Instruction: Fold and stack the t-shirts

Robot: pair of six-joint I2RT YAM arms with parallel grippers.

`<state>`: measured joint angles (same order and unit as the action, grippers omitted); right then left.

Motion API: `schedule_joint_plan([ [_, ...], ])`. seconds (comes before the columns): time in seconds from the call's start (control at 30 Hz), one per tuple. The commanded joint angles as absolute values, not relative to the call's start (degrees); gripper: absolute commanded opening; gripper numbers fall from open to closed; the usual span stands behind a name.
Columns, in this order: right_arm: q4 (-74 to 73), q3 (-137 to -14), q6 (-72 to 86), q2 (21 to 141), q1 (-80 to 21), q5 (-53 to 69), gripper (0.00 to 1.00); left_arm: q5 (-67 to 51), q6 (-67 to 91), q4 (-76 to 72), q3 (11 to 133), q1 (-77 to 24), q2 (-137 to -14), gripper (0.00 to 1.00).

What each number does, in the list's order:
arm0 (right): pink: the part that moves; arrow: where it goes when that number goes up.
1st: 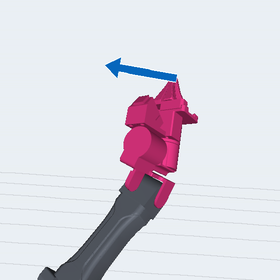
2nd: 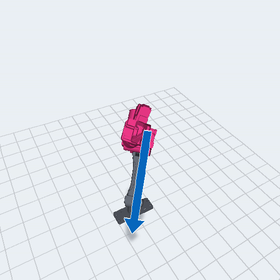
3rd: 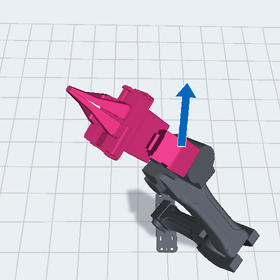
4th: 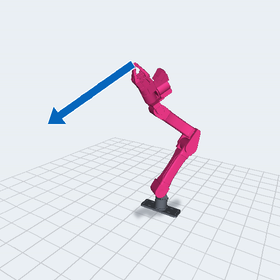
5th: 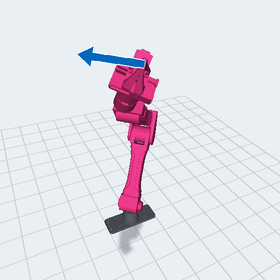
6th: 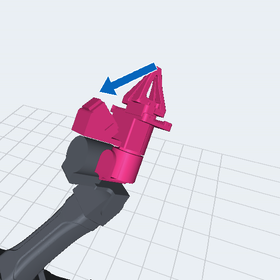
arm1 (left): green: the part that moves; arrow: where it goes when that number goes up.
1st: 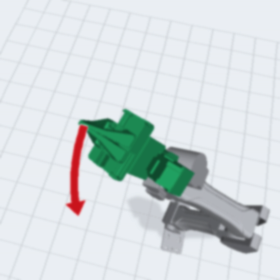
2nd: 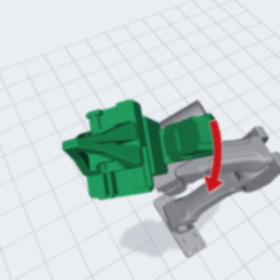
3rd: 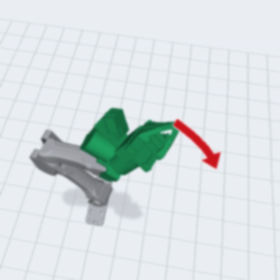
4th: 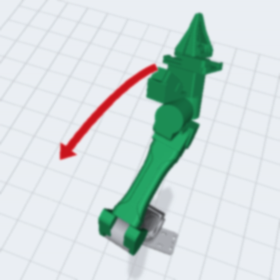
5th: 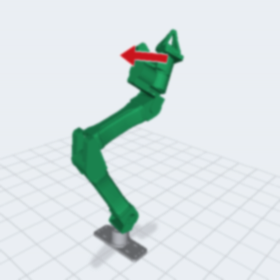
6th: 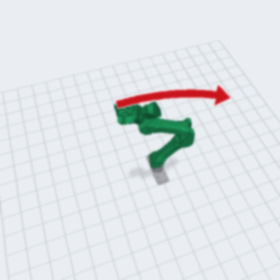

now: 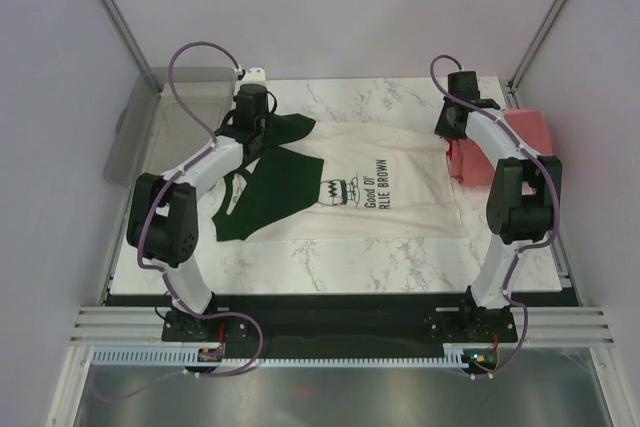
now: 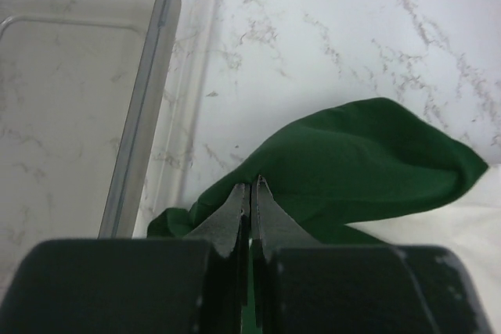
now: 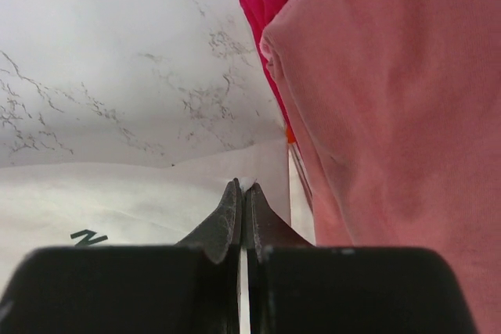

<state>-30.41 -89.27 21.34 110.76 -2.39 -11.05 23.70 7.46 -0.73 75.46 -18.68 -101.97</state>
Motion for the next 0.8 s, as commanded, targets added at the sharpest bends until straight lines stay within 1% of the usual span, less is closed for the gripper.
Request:
schedule_joint_plan([
  [0.0, -29.53, -87.72, 22.24, 106.35, -1.93, -13.27, 0.00, 30.13, 5.27, -4.48, 72.52, -18.54, -97.74, 0.02],
  [0.17, -29.53, -84.99, 22.76, 104.51, -1.76, -14.41, 0.00, 33.04, 5.89, -7.55, 66.98, -18.46, -94.40, 0.02],
  [0.33, -29.44, -82.97, 23.20, 102.48, -1.58, -15.55, 0.00, 33.40, 4.66, -13.53, 60.83, -18.89, -89.92, 0.02],
  [0.77, -29.00, -77.87, 23.47, 97.12, -1.41, -16.17, 0.00, 40.16, 3.43, -16.08, 55.38, -21.53, -84.11, 0.02],
])
